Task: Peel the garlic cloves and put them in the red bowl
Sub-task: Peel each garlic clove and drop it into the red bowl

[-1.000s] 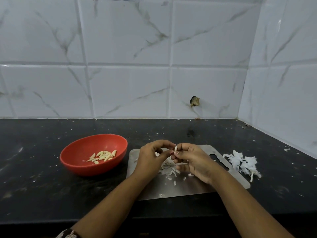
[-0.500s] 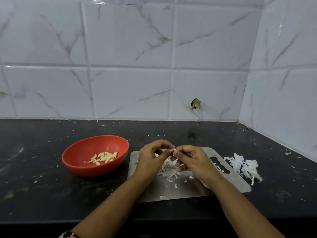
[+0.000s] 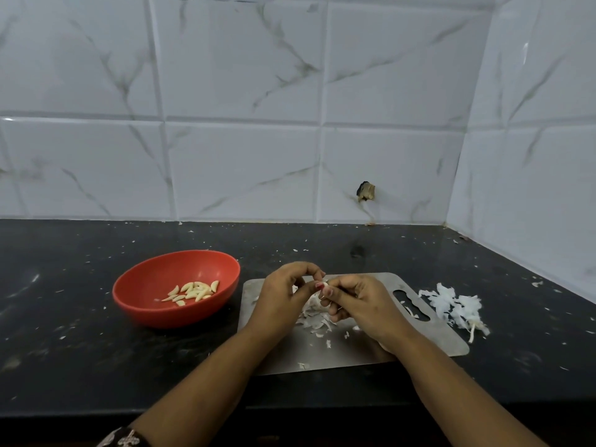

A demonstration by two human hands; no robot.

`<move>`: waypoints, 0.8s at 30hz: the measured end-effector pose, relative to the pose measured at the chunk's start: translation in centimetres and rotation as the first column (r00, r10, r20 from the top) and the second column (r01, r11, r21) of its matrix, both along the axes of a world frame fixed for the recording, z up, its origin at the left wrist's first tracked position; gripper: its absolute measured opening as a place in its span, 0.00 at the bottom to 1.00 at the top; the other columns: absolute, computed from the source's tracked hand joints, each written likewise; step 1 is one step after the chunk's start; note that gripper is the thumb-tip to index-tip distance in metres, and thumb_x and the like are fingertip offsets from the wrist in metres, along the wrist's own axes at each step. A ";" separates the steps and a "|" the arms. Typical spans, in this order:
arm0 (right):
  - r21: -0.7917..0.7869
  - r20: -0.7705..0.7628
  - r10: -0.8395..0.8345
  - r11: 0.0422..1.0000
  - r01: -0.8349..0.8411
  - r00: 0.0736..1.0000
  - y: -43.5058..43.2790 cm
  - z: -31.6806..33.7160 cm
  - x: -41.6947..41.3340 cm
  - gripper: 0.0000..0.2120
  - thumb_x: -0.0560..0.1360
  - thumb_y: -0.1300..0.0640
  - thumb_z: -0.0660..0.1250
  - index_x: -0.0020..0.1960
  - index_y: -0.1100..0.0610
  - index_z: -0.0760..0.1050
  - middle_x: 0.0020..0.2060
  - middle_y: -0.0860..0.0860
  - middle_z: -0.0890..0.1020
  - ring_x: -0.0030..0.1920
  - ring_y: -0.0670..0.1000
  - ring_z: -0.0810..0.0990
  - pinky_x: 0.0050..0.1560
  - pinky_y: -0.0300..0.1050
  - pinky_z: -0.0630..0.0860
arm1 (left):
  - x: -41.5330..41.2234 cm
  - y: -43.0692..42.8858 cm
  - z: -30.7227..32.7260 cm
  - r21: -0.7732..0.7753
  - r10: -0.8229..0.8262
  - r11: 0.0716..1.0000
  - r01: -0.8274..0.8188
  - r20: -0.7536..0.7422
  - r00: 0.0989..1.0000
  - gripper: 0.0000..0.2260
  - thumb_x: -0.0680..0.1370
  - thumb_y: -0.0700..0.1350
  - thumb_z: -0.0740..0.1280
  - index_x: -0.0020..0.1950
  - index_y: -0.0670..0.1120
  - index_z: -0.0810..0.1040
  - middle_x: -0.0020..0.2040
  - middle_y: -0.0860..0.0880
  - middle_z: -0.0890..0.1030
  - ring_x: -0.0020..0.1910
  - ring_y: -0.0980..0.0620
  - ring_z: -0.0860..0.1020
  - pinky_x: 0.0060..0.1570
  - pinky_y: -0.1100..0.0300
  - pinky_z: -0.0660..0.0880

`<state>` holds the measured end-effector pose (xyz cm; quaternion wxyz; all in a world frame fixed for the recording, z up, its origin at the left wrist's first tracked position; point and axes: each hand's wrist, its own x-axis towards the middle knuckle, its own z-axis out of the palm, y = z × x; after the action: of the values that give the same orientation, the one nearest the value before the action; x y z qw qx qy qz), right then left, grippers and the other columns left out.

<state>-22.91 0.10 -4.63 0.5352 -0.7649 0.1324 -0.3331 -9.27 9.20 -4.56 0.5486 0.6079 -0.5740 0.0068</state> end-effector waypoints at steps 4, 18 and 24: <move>0.005 0.003 0.011 1.000 -0.011 1.000 0.1 -0.2 0.1 0.07 0.77 0.62 0.67 0.44 0.56 0.83 0.34 0.54 0.82 0.33 0.49 0.79 0.36 0.41 0.79 | 0.5 -0.3 -0.5 0.041 -0.071 0.997 0.069 0.030 0.997 0.05 0.77 0.38 0.68 0.45 0.48 0.78 0.44 0.56 0.78 0.38 0.59 0.73 0.38 0.71 0.68; 0.159 0.074 -0.044 0.987 0.032 0.996 0.1 0.0 0.8 0.10 0.80 0.59 0.62 0.49 0.62 0.81 0.36 0.52 0.82 0.33 0.47 0.79 0.36 0.40 0.77 | -0.3 -0.3 -0.6 0.046 0.016 0.999 -0.019 0.060 0.998 0.06 0.80 0.37 0.60 0.44 0.46 0.72 0.42 0.54 0.73 0.42 0.58 0.71 0.40 0.70 0.66; 0.163 0.007 0.001 0.987 -0.003 1.000 0.2 0.0 0.8 0.12 0.82 0.58 0.59 0.51 0.62 0.79 0.38 0.52 0.81 0.35 0.47 0.78 0.37 0.40 0.78 | -0.5 0.1 -0.3 -0.037 0.069 0.997 -0.068 0.020 0.997 0.07 0.76 0.37 0.68 0.44 0.49 0.75 0.40 0.56 0.77 0.36 0.59 0.73 0.37 0.69 0.69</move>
<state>-22.10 0.33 -4.61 0.5966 -0.7177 0.1566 -0.3232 -9.77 9.32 -4.82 0.5528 0.6169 -0.5586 0.0425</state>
